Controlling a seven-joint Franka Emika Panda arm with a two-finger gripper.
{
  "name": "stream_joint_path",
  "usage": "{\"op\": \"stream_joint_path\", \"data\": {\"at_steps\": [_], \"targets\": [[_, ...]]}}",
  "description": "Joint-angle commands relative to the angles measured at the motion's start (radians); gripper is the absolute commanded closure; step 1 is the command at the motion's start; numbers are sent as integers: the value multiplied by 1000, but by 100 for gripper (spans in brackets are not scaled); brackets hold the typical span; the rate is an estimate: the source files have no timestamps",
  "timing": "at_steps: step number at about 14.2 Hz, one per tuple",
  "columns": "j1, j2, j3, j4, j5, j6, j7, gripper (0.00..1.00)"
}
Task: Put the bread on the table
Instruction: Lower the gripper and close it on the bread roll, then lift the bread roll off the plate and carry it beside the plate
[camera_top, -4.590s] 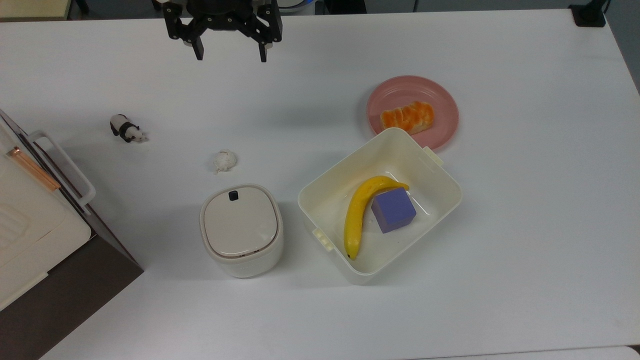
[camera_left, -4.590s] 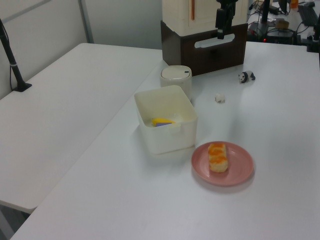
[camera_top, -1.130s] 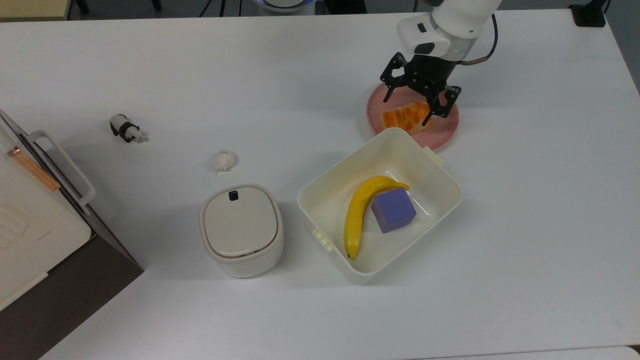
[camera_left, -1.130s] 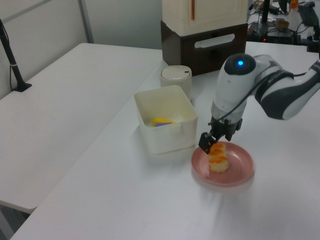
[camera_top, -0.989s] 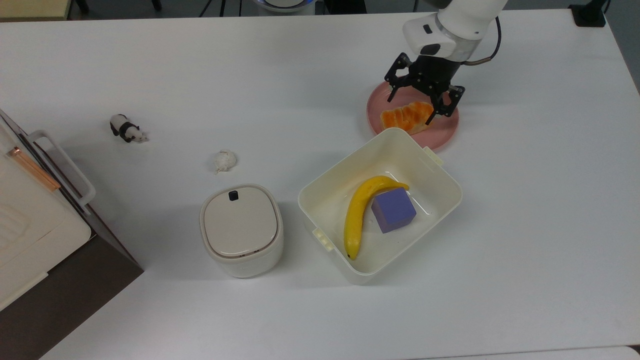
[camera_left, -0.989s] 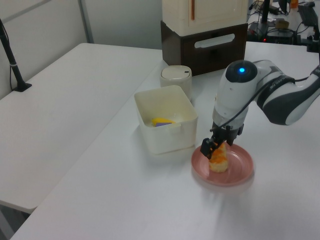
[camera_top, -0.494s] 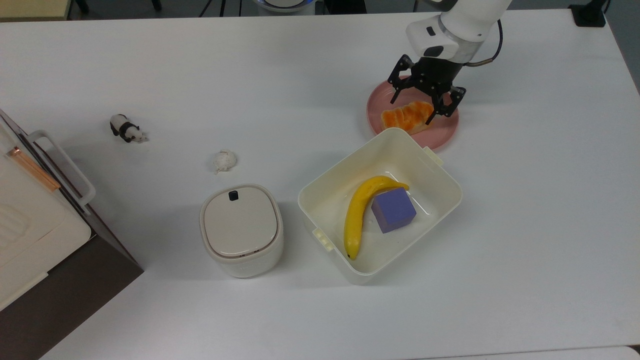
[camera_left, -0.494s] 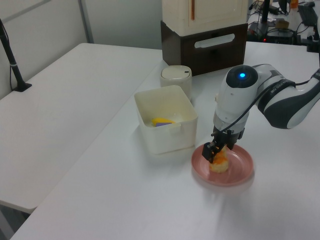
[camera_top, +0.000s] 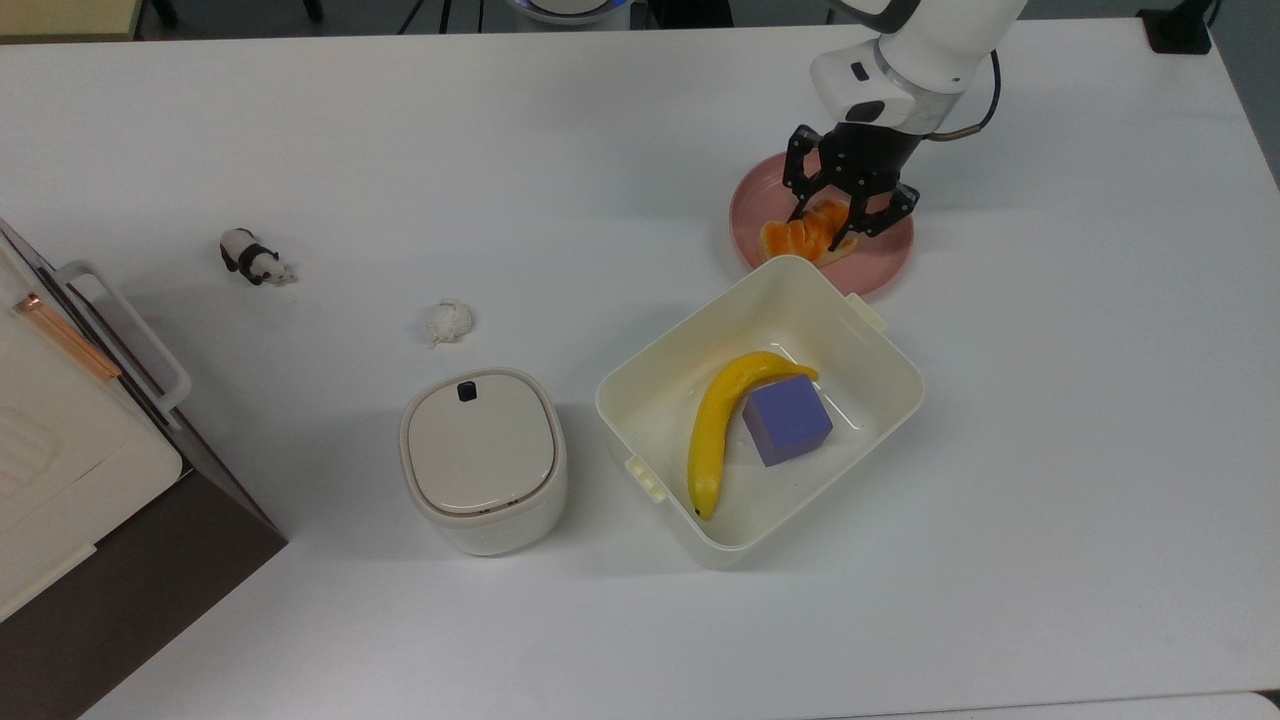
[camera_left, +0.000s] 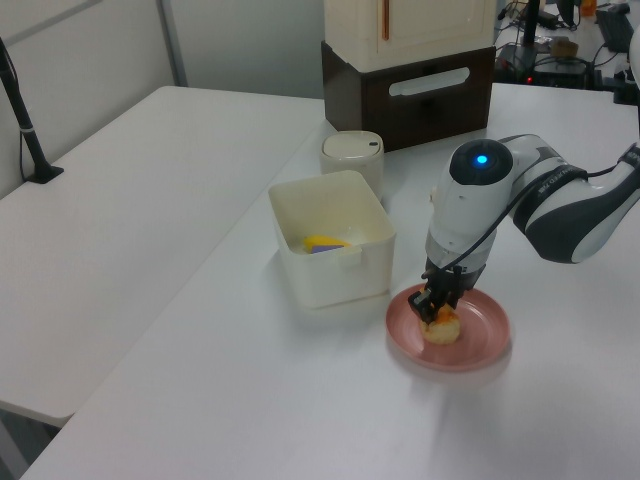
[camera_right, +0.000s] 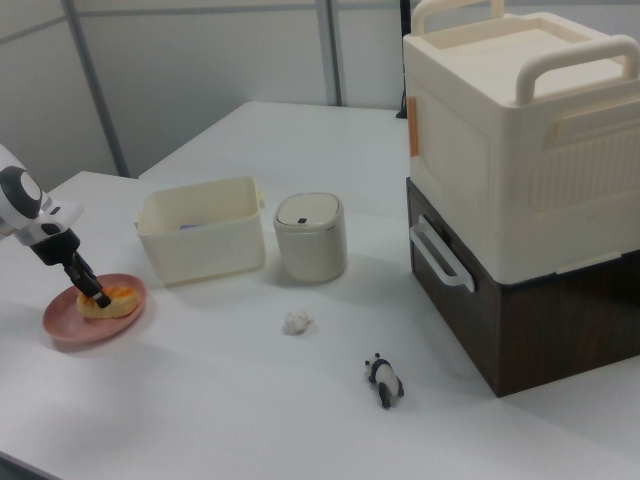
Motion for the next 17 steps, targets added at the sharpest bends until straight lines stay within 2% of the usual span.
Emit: {"op": "stream_joint_path", "data": {"at_steps": [1, 3, 6, 8, 11, 13, 17], "targets": [[-1, 10, -4, -3, -47, -6, 20, 100], [-4, 10, -4, -3, -51, -6, -3, 100], [-26, -16, -3, 3, -27, -32, -251, 100], [-41, -51, -3, 9, 51, -90, -488, 100], [-64, -63, -10, 90, 171, -249, -757, 100], [-88, -83, -15, 130, 208, -326, -882, 100], [-165, -100, -32, 163, 213, -408, -1068, 100]]}}
